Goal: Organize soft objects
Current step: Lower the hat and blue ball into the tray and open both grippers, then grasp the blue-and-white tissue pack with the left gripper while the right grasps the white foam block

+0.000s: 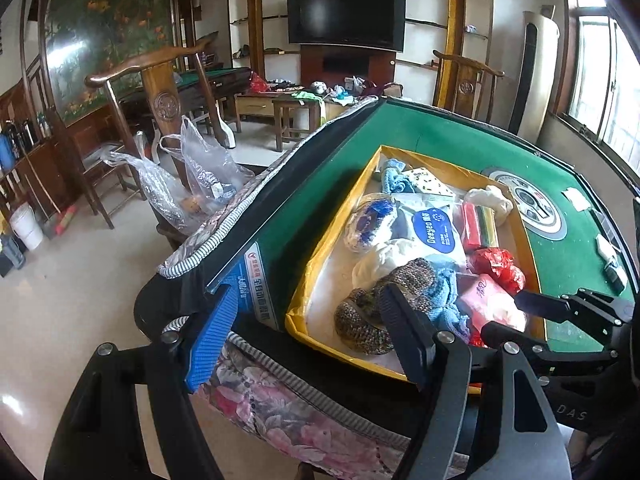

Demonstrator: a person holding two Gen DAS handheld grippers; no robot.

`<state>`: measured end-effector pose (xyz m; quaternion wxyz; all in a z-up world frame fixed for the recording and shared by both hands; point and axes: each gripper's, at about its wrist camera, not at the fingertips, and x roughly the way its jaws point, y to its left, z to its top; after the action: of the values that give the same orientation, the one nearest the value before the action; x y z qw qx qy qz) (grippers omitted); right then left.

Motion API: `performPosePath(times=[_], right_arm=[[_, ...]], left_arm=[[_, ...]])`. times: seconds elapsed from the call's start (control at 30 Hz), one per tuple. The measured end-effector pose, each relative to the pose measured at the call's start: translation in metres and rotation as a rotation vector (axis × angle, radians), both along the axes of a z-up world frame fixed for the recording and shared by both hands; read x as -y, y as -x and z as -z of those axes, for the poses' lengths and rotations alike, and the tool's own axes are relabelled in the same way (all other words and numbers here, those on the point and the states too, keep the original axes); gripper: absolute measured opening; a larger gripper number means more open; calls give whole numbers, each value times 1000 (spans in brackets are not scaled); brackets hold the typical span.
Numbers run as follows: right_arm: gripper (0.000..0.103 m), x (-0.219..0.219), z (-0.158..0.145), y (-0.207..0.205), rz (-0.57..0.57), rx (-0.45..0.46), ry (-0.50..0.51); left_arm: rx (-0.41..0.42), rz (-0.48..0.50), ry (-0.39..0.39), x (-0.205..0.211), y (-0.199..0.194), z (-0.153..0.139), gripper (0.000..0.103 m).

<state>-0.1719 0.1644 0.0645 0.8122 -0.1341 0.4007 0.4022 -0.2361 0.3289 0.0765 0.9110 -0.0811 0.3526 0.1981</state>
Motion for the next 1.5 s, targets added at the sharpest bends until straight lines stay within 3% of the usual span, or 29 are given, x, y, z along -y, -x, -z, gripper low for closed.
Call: performPosePath(times=[0.37, 0.7, 0.9, 1.13, 1.2, 1.37, 1.5], right_arm=[[50, 30, -6, -10, 43, -15, -54], [54, 88, -1, -33, 150, -42, -91], [54, 180, -1, -68, 345, -57, -118], [61, 361, -9, -124, 801, -71, -181], [61, 392, -6, -141, 881, -82, -171], [61, 427, 9, -195, 950, -160, -211], [63, 416, 29, -226, 894, -257, -255]], left_arm=[[-18, 30, -59, 25, -8, -6, 74], [-33, 97, -99, 57, -21, -10, 78], [-8, 216, -10, 77, -25, -11, 78], [42, 283, -3, 105, -28, -17, 78], [53, 299, -2, 111, -29, -20, 78], [68, 340, -18, 128, -27, -28, 78], [57, 349, -20, 133, -29, -29, 78]])
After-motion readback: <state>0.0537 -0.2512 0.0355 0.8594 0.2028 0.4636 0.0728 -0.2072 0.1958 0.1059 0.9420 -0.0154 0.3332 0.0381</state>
